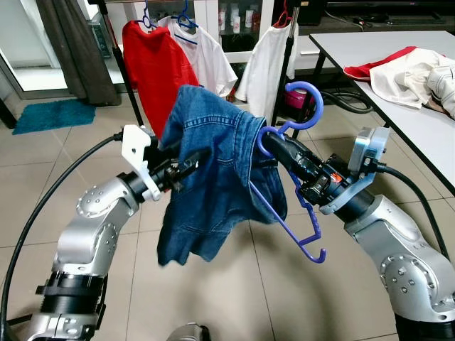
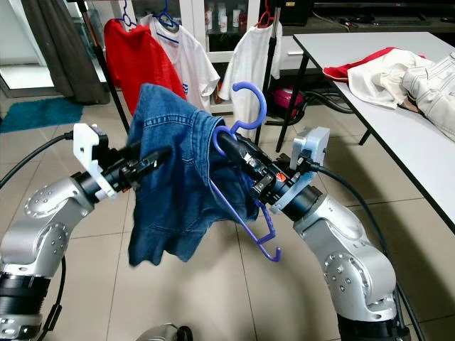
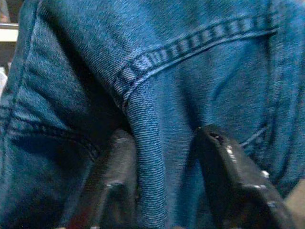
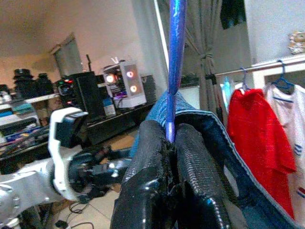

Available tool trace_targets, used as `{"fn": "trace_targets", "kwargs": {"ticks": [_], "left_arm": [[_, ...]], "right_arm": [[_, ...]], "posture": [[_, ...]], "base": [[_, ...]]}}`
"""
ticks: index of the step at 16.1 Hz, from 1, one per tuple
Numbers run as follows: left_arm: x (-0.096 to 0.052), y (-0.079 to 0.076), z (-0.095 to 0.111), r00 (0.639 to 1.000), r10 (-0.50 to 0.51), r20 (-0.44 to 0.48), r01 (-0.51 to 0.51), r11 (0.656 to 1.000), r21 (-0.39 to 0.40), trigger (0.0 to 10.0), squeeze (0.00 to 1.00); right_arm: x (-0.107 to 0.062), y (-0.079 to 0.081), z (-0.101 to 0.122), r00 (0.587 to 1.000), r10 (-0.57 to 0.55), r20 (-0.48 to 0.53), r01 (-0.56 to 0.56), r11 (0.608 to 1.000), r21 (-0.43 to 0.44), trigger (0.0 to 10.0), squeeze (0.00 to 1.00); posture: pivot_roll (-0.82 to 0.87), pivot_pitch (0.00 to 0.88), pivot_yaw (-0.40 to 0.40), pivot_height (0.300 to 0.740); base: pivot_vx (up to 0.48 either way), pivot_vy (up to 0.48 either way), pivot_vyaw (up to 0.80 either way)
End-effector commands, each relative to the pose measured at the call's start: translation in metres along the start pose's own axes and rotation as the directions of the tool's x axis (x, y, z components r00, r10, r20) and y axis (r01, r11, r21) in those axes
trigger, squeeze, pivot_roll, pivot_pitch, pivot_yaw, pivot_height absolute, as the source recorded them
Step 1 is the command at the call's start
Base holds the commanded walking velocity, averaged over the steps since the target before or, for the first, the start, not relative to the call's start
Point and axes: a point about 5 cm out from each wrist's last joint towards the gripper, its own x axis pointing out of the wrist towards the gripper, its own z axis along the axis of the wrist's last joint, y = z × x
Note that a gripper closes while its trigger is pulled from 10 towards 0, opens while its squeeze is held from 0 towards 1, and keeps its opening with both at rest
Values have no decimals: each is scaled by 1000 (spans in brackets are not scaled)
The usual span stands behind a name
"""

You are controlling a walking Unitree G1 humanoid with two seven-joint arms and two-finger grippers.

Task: Hang hanger

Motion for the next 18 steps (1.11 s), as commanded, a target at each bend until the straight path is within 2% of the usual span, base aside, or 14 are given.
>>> {"fn": "trace_targets", "kwargs": {"ticks": [1, 3, 6, 9, 10, 11, 14, 15, 16, 17, 18], "left_arm": [[-2, -2, 5, 999, -29, 18, 29, 1000, 5, 0, 0], [-14, -6, 12, 996, -52, 73, 55, 998, -30, 0, 0], [-18, -6, 11, 997, -50, 65, 52, 998, -23, 0, 0], [-22, 0, 9, 999, 2, 46, -4, 999, 41, 0, 0], [-25, 3, 6, 999, 37, 11, -38, 993, 112, 0, 0], [-26, 5, 2, 999, 49, -15, -46, 988, 144, 0, 0], [-25, 2, -3, 998, 54, -25, -50, 986, 158, 0, 0], [-24, 4, 0, 994, 105, 12, -105, 978, 180, 0, 0], [-22, 4, 3, 992, 117, 41, -122, 979, 166, 5569, 0], [-19, 4, 8, 990, 111, 84, -124, 978, 169, 10000, 1000], [-16, 3, 12, 988, 100, 116, -121, 973, 195, 10000, 1000]], "right_arm": [[4, 1, 10, 999, 0, 51, 2, 999, -36, 10000, 0], [3, -4, 8, 997, -53, 55, 55, 998, -34, 10000, 0], [4, -6, 7, 996, -69, 57, 71, 997, -34, 10000, 0], [6, -7, 7, 994, -83, 68, 85, 996, -33, 10000, 0], [7, -9, 8, 991, -105, 81, 108, 994, -31, 10000, 0], [8, -11, 8, 989, -116, 91, 118, 993, -27, 10000, 0], [11, -11, 11, 987, -121, 108, 124, 992, -23, 10000, 0], [11, -12, 11, 986, -123, 109, 126, 992, -25, 10000, 0], [11, -12, 11, 986, -123, 109, 126, 992, -26, 10000, 0], [12, -13, 12, 986, -123, 109, 127, 992, -28, 10000, 0], [13, -13, 12, 986, -122, 109, 126, 992, -28, 10000, 0]], "posture": [[-45, 31, 54, 740], [-45, 30, 54, 740], [-40, 29, 49, 740], [-35, 27, 51, 740], [-31, 24, 52, 740], [-30, 24, 53, 740], [-31, 26, 54, 740], [-32, 26, 52, 740], [-32, 27, 50, 740], [-32, 28, 46, 740], [-32, 27, 45, 740]], "base": [[0, 0, 0], [0, 0, 0], [0, 0, 0], [0, 0, 0], [0, 0, 0], [0, 0, 0], [0, 0, 0], [0, 0, 0], [0, 0, 0], [0, 0, 0], [0, 0, 0]]}}
